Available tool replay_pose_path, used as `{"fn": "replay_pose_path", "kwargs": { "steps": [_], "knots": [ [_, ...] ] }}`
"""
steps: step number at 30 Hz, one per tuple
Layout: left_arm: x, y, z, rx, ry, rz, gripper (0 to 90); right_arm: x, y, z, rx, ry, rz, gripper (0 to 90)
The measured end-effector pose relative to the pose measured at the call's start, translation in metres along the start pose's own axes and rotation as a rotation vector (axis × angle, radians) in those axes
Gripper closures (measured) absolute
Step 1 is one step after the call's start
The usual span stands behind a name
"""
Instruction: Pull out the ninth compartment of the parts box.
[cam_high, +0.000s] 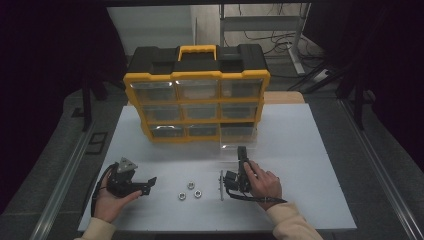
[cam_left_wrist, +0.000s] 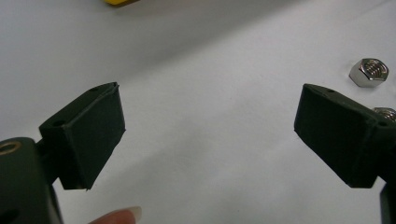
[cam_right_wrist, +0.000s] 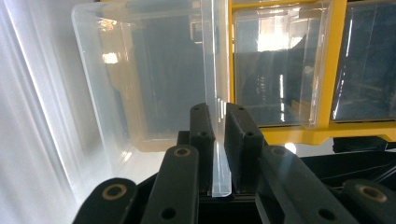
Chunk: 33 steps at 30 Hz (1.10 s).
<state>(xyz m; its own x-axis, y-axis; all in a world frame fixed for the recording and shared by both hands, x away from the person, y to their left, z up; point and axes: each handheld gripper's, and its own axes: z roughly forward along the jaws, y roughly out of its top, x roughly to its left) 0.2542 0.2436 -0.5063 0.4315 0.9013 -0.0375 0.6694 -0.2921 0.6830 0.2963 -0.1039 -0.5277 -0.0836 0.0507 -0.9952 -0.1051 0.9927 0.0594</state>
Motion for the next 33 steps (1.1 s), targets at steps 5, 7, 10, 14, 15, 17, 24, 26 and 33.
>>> {"fn": "replay_pose_path", "kwargs": {
  "steps": [5,7,10,14,15,17,24,26,33],
  "knots": [
    [-0.0001,-0.0001,0.0003,0.000,-0.001,-0.001,9.3,-0.0003,-0.0003,-0.0010,0.000,0.000,-0.004,81.6],
    [-0.0005,-0.0001,0.0006,-0.002,-0.002,-0.005,9.3,0.0002,-0.0005,-0.0015,0.000,-0.002,-0.004,81.6],
    [-0.0005,-0.0001,0.0006,-0.001,-0.002,-0.004,9.3,-0.0001,-0.0003,-0.0024,-0.002,-0.004,-0.008,81.6],
    [-0.0007,0.0000,0.0007,-0.001,-0.002,-0.004,9.3,-0.0005,0.0000,-0.0035,-0.004,-0.005,-0.011,81.6],
    [-0.0008,0.0000,0.0008,0.000,-0.002,-0.004,9.3,-0.0014,-0.0004,-0.0032,-0.011,-0.006,-0.026,81.6],
    [-0.0008,0.0001,0.0008,0.000,-0.002,-0.003,9.3,-0.0011,-0.0005,-0.0033,-0.011,-0.005,-0.024,81.4],
    [-0.0008,-0.0001,0.0006,-0.001,-0.002,-0.004,9.3,0.0003,-0.0010,-0.0035,-0.026,0.009,-0.024,75.9],
    [-0.0005,-0.0002,0.0006,-0.001,-0.001,-0.004,9.3,0.0009,-0.0016,-0.0036,-0.030,0.013,-0.016,69.2],
    [-0.0007,-0.0002,0.0006,0.000,-0.001,-0.004,9.1,0.0000,-0.0062,-0.0027,-0.034,0.057,0.070,45.6]
  ]
}}
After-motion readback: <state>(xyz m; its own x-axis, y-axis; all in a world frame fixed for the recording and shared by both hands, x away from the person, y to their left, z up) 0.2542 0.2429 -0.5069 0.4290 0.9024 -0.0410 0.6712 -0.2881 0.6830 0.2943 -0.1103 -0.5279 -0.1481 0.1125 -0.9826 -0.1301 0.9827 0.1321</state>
